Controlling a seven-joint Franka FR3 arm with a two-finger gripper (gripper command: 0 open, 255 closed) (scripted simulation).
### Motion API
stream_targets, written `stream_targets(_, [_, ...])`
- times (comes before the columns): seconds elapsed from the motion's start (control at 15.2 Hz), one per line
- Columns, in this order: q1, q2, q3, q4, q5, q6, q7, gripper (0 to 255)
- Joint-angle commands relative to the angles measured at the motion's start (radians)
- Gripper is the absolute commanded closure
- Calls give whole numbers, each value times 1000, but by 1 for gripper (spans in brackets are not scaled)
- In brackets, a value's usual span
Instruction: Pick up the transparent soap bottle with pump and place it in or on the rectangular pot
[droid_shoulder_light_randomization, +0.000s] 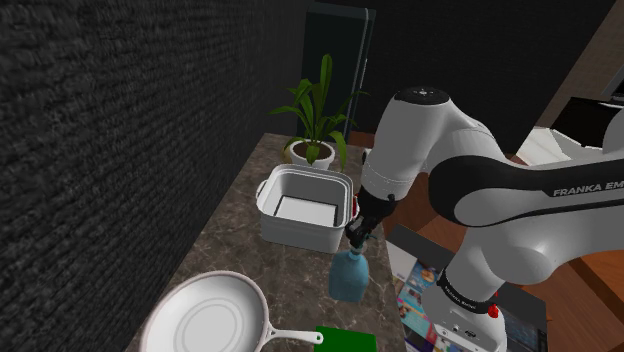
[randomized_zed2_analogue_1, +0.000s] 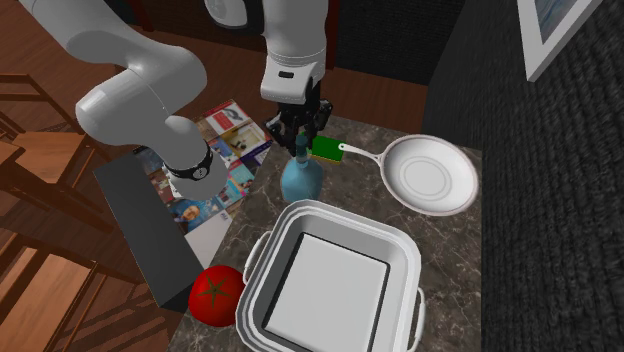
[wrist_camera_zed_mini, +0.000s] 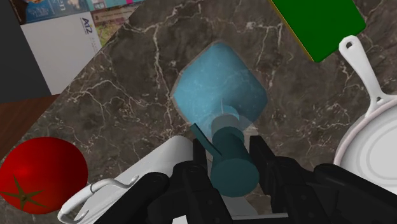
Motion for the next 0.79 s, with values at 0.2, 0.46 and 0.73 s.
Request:
stream_targets(0.2, [0,0,0,0,0,0,0,255])
stream_targets(0.46, [-6,-16,-19,44,-16,-60,-4,255])
stream_targets(0.73, [-12,-26,-37,91,-30,-116,-7,255])
